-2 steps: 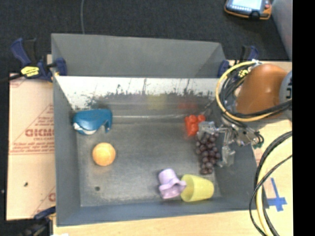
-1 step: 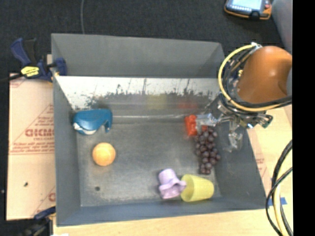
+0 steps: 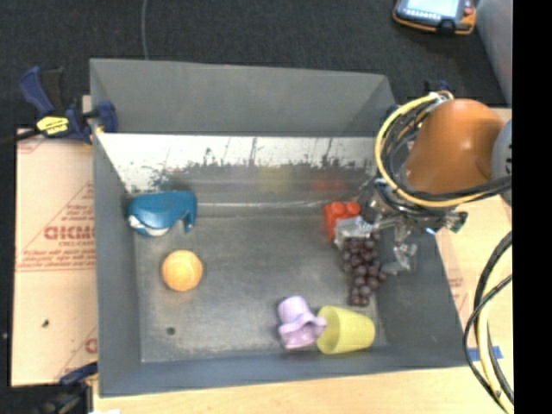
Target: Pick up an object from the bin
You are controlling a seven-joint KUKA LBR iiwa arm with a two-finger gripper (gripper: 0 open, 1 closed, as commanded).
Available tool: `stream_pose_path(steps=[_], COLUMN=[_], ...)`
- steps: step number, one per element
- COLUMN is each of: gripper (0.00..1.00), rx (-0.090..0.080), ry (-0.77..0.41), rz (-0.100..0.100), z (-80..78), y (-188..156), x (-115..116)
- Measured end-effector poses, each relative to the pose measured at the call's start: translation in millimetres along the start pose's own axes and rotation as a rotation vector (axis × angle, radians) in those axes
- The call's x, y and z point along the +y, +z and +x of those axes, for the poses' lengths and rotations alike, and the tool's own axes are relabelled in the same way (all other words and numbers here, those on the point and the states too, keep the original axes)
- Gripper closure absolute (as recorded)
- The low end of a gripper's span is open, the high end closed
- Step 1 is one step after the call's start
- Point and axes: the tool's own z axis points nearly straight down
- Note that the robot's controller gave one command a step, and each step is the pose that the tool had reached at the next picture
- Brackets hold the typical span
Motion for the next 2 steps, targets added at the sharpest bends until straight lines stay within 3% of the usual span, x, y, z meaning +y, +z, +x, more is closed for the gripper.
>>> stream_pose_path(steps=[1, 2], gripper=[0.00, 1.00], rx=[-0.010, -0.019], ry=[-0.437, -0.424], rz=[0.017, 0.014], z=[-20.0, -12.9], y=[27.2, 27.7], x=[-8.3, -13.0])
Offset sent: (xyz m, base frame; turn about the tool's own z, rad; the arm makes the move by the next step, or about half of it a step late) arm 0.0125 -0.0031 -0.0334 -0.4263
